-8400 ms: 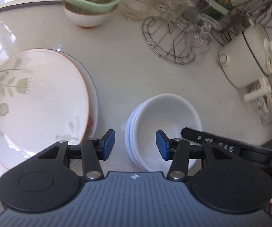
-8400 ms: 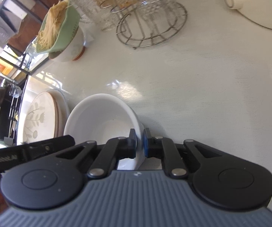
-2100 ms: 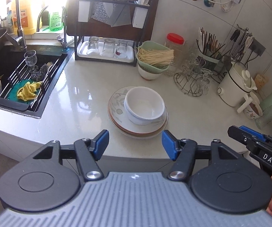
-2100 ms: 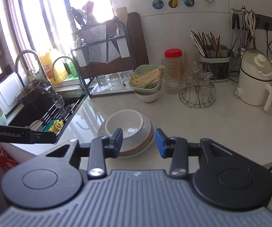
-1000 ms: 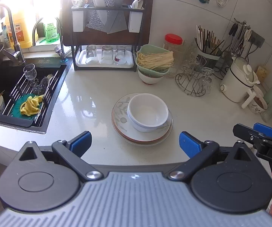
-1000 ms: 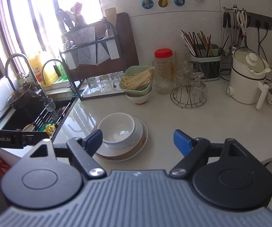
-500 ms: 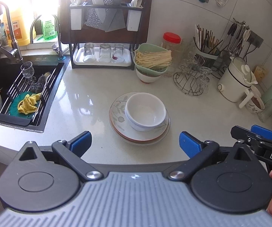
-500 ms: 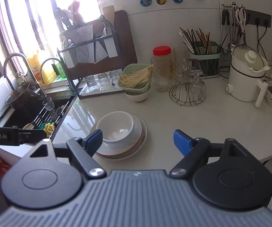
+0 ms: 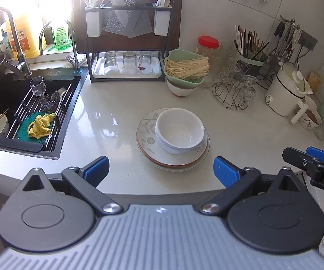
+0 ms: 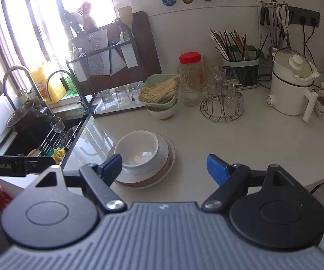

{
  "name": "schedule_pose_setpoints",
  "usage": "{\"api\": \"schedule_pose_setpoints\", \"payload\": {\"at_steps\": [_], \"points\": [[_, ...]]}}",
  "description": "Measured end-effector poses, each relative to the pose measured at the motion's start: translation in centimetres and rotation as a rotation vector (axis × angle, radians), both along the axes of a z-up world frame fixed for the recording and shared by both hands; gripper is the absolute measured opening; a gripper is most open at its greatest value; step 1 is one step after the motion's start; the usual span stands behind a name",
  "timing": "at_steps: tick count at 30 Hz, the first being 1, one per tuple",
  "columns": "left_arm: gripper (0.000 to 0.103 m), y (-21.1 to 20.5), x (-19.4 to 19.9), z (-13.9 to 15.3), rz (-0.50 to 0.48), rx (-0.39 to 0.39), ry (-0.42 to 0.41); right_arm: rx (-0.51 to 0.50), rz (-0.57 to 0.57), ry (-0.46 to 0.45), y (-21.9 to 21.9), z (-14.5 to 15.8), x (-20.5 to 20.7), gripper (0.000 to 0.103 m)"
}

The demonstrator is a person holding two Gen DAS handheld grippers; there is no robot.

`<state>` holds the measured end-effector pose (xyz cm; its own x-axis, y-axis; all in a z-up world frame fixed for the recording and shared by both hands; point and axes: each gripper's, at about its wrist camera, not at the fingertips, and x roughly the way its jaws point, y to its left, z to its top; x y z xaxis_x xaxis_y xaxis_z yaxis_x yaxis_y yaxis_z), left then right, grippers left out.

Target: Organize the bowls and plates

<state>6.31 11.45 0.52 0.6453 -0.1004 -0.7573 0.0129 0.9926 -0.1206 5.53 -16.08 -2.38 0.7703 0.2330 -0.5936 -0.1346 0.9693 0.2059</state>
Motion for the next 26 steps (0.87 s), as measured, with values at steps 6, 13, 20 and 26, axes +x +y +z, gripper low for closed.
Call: {"api": "schedule_pose_setpoints", "payload": {"at_steps": [6,13,20,26], "points": [[0.1,0.0,-0.1,-0.3,0.019,-0.008,-0.011,-0.008,0.007,-0.043,0.1,-0.1,-0.6,0.084],[0.1,0.0,-0.7,-0.6,0.042,-0.011,-0.026,-0.017,-0.017,-0.053,-0.3,-0.4,-1.2,0.084],[0.1,0.1,-1.4,-1.0,0.049,-0.033,-0.026,-0.028,0.0,-0.053,0.4,-0.7,-1.4,0.084],[0.1,0.0,-1.6,-1.4,0.053,-0.03,-0.016,-0.027,0.004,-0.047,0.6,-0.9,-1.7,0.084]]}}
